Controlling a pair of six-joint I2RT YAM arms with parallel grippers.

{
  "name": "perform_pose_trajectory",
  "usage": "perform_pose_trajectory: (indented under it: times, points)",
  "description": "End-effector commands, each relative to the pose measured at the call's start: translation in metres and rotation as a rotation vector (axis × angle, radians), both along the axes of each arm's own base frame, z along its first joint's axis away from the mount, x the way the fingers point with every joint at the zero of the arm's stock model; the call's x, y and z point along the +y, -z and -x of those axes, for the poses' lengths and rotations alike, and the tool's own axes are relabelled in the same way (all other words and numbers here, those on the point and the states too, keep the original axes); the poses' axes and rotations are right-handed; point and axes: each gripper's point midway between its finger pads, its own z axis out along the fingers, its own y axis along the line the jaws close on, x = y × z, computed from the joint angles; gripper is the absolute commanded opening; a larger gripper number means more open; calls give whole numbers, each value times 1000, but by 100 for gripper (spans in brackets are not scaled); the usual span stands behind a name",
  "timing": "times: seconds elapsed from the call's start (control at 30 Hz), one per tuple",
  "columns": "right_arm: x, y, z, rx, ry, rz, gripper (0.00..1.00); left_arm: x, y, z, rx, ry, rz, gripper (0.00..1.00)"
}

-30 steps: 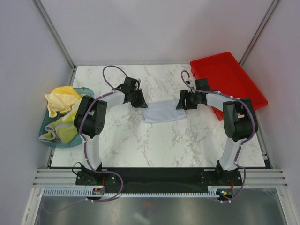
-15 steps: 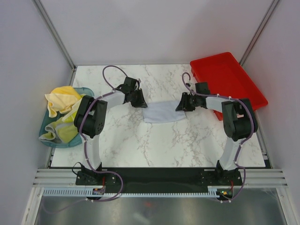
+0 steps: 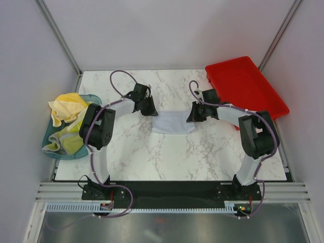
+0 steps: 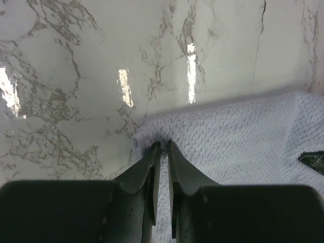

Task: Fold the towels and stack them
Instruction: Neatly place the folded towel into the bin

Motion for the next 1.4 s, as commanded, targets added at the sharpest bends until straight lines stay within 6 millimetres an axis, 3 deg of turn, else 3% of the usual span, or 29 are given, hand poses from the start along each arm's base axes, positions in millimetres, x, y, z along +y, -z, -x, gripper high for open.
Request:
perform_pose_trajectory:
  times: [0.0, 0.33, 0.37, 0.4, 0.47, 0.5, 0.53, 0.57, 0.6, 0.7, 0.77, 0.8, 1.1, 1.17, 1.33, 1.37]
  points:
    - [5, -22, -7, -58, 51, 87, 0, 31, 23, 14, 49, -31, -136, 19]
    - [-9, -32, -16, -91, 32, 173, 0, 27, 10, 17, 71, -55, -102, 20]
    - [-14, -24, -11, -47, 4, 188, 0, 28, 1, 20, 83, -66, -102, 21]
    - [-15, -32, -19, -65, -39, 194, 0, 28, -5, 20, 92, -82, -94, 29]
    - [-39, -23, -22, -12, -30, 246, 0, 27, -34, 19, 80, -94, -62, 39]
    - [-43, -29, -30, -26, -35, 249, 0, 23, -48, 20, 72, -91, -23, 50]
    - [-56, -30, -36, -27, -25, 263, 0, 21, -60, 22, 61, -86, -3, 54]
    - [-62, -28, -36, -6, -22, 277, 0, 20, -72, 25, 53, -81, 13, 69]
    - [-65, -37, -44, -30, -26, 274, 0, 18, -96, 28, 20, -73, 41, 73]
    - [-72, -49, -56, -57, -54, 258, 0, 11, -137, 42, -26, -20, 115, 73]
    - [-83, -48, -61, -49, -50, 299, 0, 6, -147, 57, -25, 20, 158, 73]
    - [-85, -58, -71, -70, -38, 309, 0, 5, -160, 66, -47, 53, 184, 72]
    - [-146, -70, -95, -20, -11, 554, 0, 13, -171, 111, -76, 156, 201, 74]
    - [-162, -68, -98, 1, 13, 569, 0, 14, -171, 115, -79, 166, 203, 74]
    - [-211, -90, -113, -25, 84, 657, 0, 15, -169, 113, -98, 193, 183, 74]
    - [-213, -91, -112, -21, 81, 662, 0, 15, -168, 112, -96, 195, 180, 74]
